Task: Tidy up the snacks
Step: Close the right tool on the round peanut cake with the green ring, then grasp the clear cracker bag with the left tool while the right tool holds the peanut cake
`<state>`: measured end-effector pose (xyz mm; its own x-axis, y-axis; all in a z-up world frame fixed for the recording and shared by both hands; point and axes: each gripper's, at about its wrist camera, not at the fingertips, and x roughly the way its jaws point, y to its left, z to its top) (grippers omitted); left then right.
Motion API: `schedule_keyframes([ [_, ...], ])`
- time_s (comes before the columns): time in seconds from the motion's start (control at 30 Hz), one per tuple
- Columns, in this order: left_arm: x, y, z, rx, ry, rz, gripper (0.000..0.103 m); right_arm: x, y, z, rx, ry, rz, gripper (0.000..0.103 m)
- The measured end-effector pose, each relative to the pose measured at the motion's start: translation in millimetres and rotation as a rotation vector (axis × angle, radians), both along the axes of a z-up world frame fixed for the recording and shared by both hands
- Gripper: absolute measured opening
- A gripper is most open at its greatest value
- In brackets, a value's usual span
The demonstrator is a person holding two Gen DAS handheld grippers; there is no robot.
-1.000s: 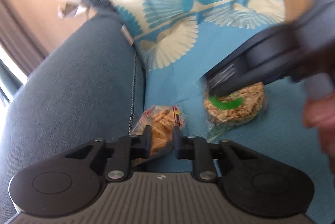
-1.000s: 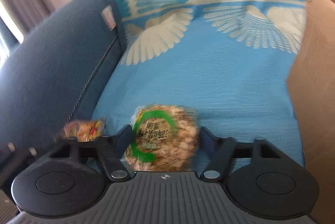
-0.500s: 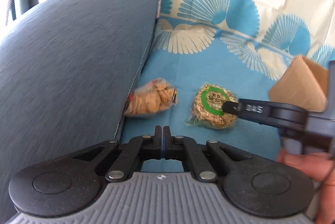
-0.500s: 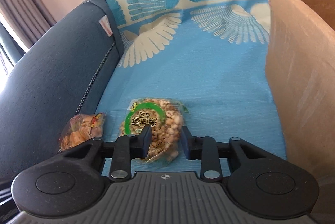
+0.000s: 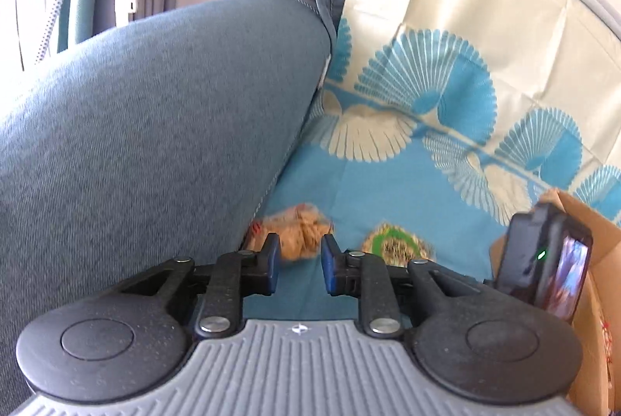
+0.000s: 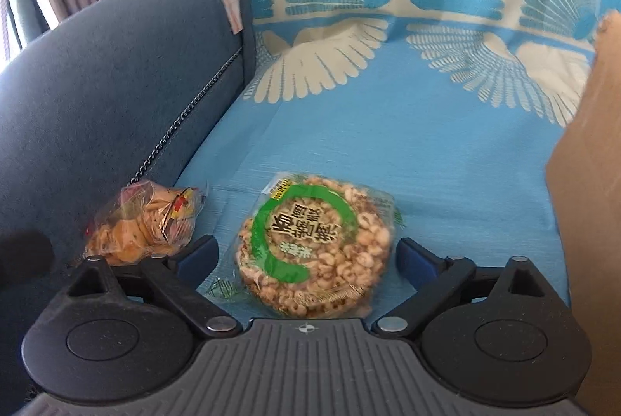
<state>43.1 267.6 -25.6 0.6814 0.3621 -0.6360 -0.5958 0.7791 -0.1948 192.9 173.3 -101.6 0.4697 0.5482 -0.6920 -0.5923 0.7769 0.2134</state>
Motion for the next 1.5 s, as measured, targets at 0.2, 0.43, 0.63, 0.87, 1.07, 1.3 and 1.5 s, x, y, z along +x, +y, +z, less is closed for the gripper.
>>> schedule_keyframes([
  [0.2, -3.2, 5.7, 3.3, -0.003, -0.055, 0.023, 0.026, -4.5, 14.4, -5.3, -0.07, -0.071, 0.038, 0.101],
  [0.43, -3.4, 9.0, 3.6, -0.004, -0.07, 0.016, 0.026, -4.2, 2.8, -0.6, -0.053, -0.084, 0.003, 0.083],
  [0.63, 0.9, 10.1, 0.6, -0.005, -0.057, -0.022, 0.03, -17.7, -20.8, 14.7, -0.034, -0.045, -0.053, 0.083],
  [0.87, 12.2, -9.3, -7.3, 0.114, 0.024, -0.111, 0.045, -58.0, -74.3, 31.1, -0.083, 0.049, -0.078, 0.083],
  [1.07, 21.9, -29.6, -19.7, 0.293, 0.122, -0.186, 0.059, -118.9, -109.0, 45.3, -0.084, 0.001, 0.059, 0.083],
  [1.3, 39.6, -52.8, -46.4, 0.536, 0.254, -0.246, 0.077, -171.8, -121.7, 43.2, -0.116, -0.051, 0.212, 0.083],
  [1.5, 66.4, -48.6, -67.4, 0.617, 0.335, -0.227, 0.077, -176.8, -117.9, 24.3, -0.18, -0.04, 0.256, 0.083],
])
